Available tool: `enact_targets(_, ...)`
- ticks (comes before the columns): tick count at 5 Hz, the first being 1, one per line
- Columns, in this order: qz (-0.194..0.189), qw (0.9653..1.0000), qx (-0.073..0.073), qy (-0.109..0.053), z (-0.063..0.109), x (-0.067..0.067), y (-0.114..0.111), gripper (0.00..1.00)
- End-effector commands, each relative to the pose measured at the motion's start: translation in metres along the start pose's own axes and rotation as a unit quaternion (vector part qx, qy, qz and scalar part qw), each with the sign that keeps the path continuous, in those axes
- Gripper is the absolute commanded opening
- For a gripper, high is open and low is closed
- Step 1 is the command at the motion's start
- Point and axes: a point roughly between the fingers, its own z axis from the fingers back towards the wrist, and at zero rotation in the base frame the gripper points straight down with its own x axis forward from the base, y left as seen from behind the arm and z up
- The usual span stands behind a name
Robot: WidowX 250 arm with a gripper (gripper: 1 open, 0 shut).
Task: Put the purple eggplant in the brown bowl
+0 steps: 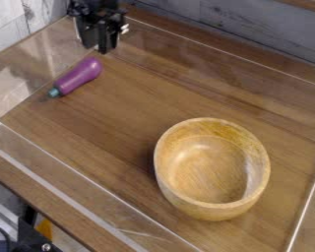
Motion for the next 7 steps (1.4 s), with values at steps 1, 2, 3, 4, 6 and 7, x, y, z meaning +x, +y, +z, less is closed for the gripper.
enact_targets(1, -0.042, 0.999, 0.009, -0.014, 0.011, 0.004, 0.021, 1.0)
enact_targets(2, -0.091, 0.9958, 0.0, -0.001, 0.002, 0.004, 0.036, 1.0)
enact_targets(3, -0.054, 0.9984, -0.017, -0.004, -0.01, 0.005, 0.045, 1.0)
enact_targets(4, -0.016, 0.9992, -0.034, -0.015, -0.019, 0.003, 0.046, 1.0)
enact_targets(6, -0.007, 0.9982, -0.055, -0.025, -0.015, 0.004, 0.042, 1.0)
enact_targets(7, -0.018, 0.9976, -0.061, -0.025, -0.011, 0.009, 0.043, 1.0)
